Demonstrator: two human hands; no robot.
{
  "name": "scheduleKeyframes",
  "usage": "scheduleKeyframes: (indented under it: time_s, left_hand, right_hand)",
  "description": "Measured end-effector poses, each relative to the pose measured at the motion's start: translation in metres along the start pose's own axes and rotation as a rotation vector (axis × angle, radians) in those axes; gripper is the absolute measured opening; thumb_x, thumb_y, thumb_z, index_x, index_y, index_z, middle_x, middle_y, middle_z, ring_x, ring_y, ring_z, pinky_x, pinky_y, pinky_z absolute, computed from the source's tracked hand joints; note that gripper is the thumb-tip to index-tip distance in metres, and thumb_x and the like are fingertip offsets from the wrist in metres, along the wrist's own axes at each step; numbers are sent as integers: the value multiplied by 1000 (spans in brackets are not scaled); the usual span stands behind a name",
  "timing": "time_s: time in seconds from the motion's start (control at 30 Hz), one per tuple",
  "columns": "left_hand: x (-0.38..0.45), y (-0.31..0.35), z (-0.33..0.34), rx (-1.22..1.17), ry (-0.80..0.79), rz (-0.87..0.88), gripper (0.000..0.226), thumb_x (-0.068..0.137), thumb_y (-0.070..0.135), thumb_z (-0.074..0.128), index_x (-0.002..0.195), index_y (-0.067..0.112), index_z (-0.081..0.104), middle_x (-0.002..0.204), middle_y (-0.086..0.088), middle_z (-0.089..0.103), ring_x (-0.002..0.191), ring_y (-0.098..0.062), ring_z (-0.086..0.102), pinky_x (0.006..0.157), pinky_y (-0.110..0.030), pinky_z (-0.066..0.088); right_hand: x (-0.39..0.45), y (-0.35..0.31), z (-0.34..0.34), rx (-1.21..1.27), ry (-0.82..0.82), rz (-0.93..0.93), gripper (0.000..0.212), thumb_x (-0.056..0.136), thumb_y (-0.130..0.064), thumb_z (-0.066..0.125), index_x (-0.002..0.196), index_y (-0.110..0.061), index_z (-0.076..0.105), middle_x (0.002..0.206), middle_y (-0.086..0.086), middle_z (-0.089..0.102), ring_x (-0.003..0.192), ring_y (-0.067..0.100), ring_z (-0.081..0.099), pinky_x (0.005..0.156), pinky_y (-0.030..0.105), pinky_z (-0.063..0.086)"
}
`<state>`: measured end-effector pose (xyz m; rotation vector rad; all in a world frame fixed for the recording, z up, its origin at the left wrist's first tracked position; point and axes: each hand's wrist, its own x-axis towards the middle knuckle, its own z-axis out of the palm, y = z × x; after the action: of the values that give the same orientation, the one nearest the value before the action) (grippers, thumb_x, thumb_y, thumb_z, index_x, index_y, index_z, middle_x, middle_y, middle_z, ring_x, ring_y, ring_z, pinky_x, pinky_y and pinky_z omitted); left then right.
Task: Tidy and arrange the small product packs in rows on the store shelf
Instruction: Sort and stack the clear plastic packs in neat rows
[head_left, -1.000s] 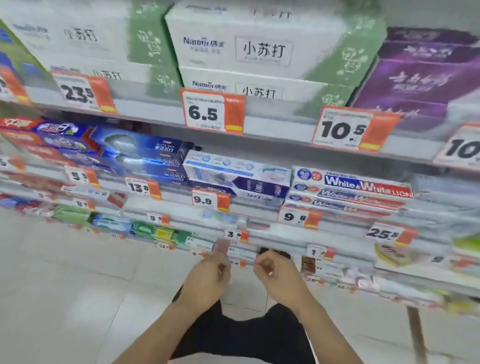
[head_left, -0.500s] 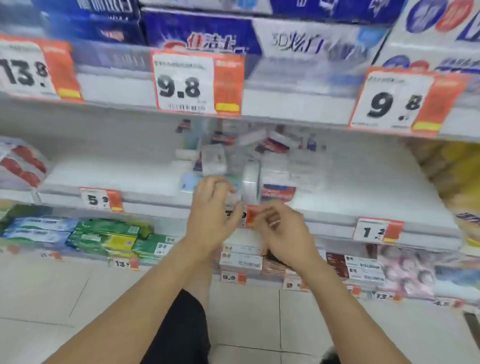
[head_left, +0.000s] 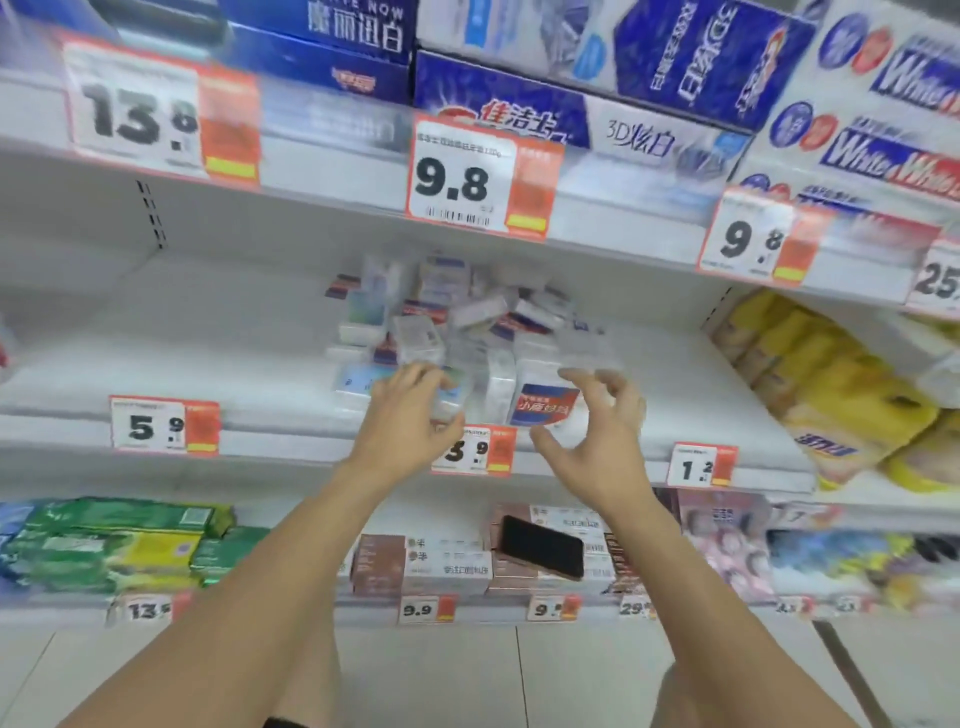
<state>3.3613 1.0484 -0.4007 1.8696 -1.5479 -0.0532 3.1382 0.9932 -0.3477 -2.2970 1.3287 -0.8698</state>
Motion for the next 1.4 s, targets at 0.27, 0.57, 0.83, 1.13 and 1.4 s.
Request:
scheduleKeyframes:
  time_s: [0.27,0.57,0.83,1.13,1.4]
  left_hand:
    - [11,-6,7,-53,19,-69,37,74,42,67,107,26,63,117,5,55,109,-18,54,98,-33,32]
    - [16,9,6,-68,15,-91,55,76,56,52,122,26,54,125,9,50,120,-12,44,105,-30,31]
    - [59,34,6,-162,-120,17,72,81,67,57,144,44,30,141,13,47,119,-4,51,97,-30,47]
    - [42,4,-6,-488,-173,-161,55,86,0,67,125,35,52,118,33,60,111,8,58,92,-14,48]
    - [39,0,-2,-312,-162,-119,53,86,10,70,132,30,54,127,19,60,118,2,55,105,-34,44]
  right_hand:
    - [34,14,36,-50,-16,-65,79,72,-74,67,142,-48,40,159,7,16,150,31,-2,114,62,28]
    - [55,18,63,-17,146,-96,57,84,-57,67,133,-31,54,149,15,33,148,39,6,110,17,8]
    - [60,30,67,157,155,-164,49,86,-46,71,130,-30,56,149,7,34,150,21,13,97,4,22]
    - [64,69,31,283,66,-253,44,80,-41,78,119,-30,63,133,-17,57,142,4,34,92,48,55]
    - [53,68,24,249,104,-238,50,73,-34,85,119,-26,65,136,-8,56,138,5,41,109,11,31]
